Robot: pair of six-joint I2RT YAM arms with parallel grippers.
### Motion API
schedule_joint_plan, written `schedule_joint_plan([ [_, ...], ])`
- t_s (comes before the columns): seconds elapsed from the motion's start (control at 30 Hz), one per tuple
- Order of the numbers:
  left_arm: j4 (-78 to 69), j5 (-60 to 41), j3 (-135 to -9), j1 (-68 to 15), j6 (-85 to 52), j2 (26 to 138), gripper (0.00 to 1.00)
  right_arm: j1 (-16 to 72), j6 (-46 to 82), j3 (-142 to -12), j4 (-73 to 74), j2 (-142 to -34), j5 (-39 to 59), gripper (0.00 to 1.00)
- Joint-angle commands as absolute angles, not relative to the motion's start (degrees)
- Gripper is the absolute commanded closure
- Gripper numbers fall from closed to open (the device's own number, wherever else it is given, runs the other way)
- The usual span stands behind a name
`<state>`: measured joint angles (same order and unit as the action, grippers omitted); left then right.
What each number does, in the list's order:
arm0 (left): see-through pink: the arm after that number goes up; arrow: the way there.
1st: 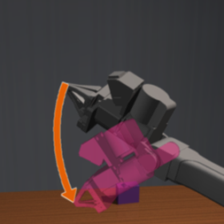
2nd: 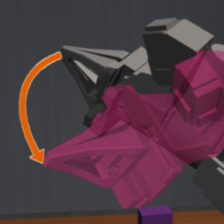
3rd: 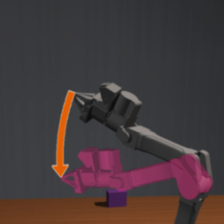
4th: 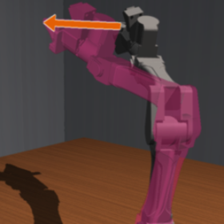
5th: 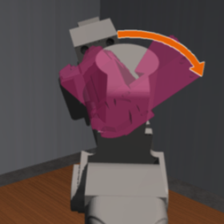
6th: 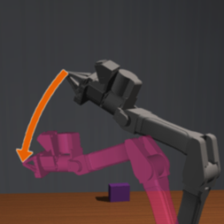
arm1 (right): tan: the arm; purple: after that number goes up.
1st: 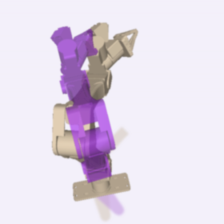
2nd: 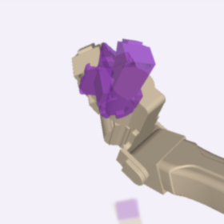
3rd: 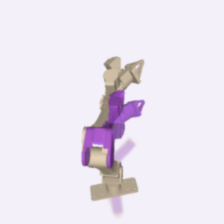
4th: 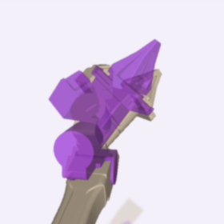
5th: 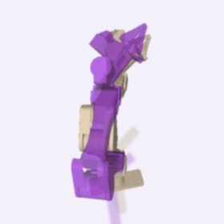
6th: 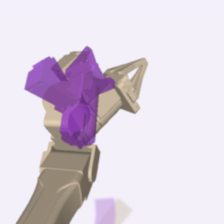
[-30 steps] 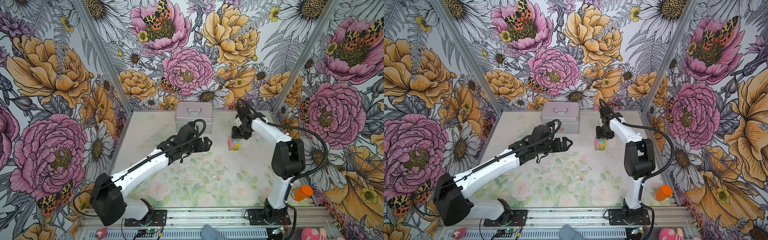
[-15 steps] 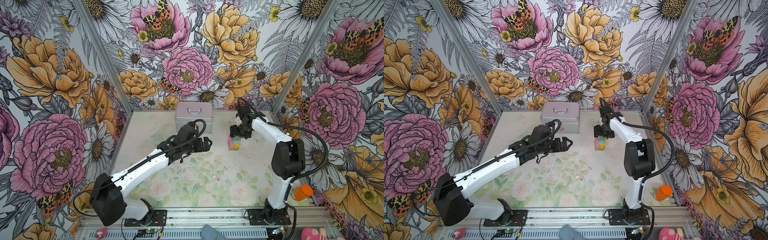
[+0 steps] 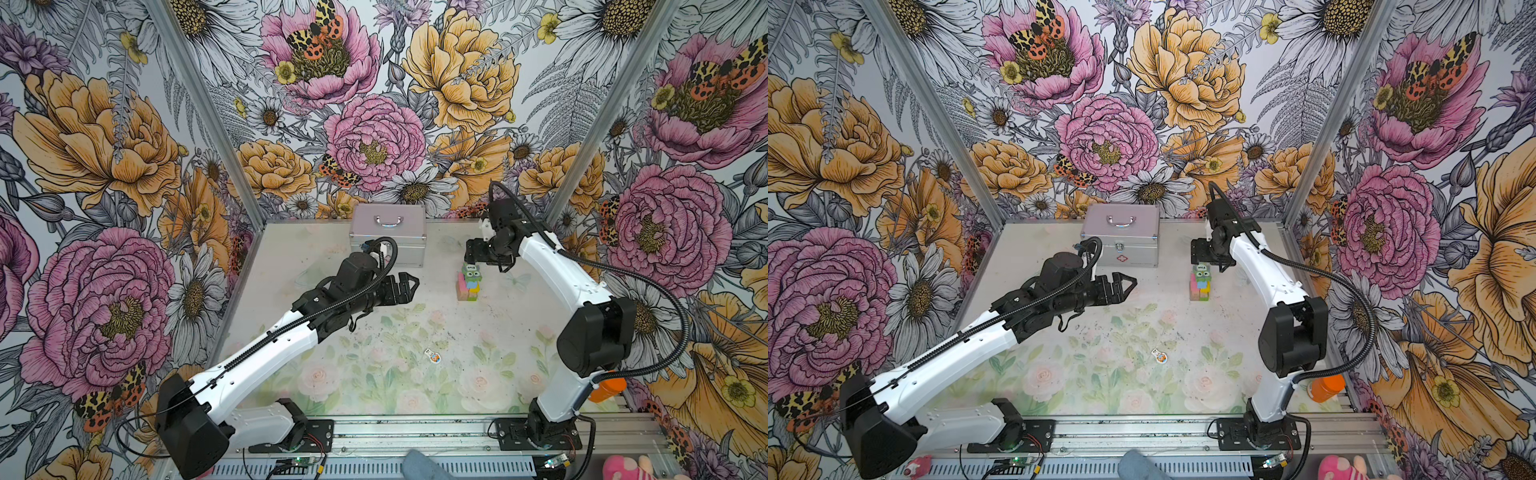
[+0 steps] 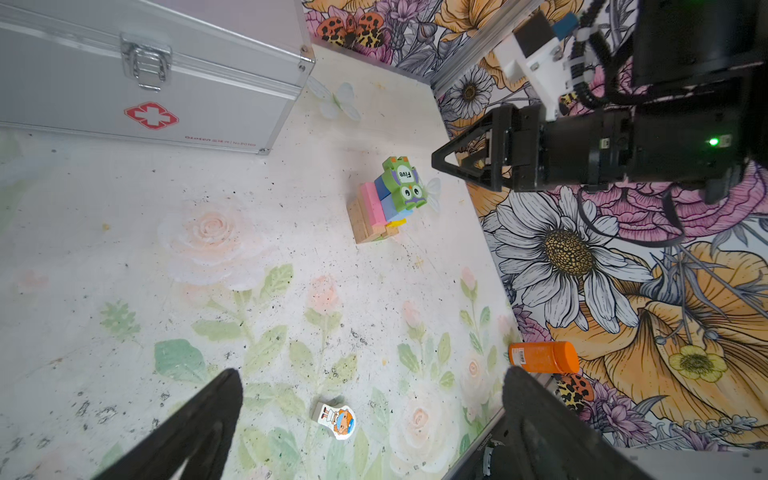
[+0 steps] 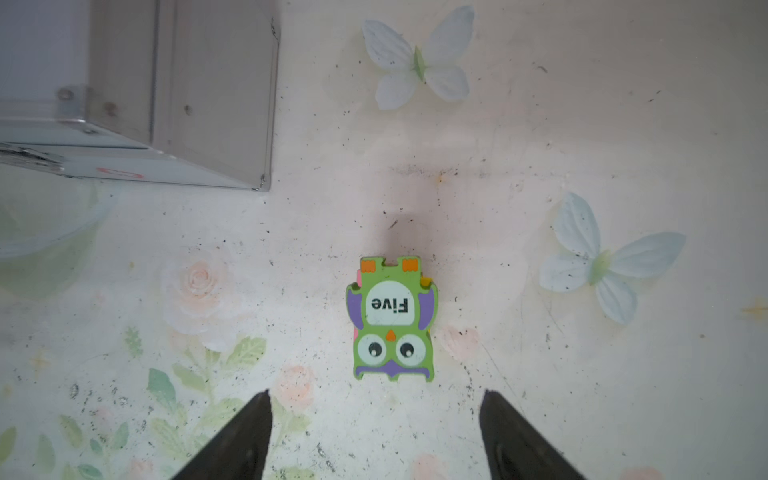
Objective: Build the wood block tower
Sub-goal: 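Open and raise the right gripper while the left arm swings nearer the robot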
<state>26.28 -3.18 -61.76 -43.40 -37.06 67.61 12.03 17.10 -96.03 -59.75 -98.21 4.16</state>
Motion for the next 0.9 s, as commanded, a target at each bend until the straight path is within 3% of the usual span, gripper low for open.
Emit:
schedule_joint_plan([
  [0.0, 29.5, 2.0, -59.6, -46.5, -36.7, 63.4, 0.01, 12.2, 18.9, -93.2, -61.0, -90.7, 4.0, 0.19],
  [0.47, 30.5, 23.0, -41.5, -71.3, -47.8, 41.5, 0.01, 21.9, 28.2, -66.3, -61.9, -61.6, 3.0, 0.18],
  [0.63, 30.4, 27.4, -37.8, -78.5, -49.6, 40.1, 0.01, 23.8, 31.5, -58.4, -62.3, -52.0, 3.9, 0.19],
  [0.87, 30.2, 29.1, -39.8, -81.5, -47.9, 43.3, 0.01, 24.1, 30.8, -56.3, -65.8, -46.3, 3.6, 0.19],
])
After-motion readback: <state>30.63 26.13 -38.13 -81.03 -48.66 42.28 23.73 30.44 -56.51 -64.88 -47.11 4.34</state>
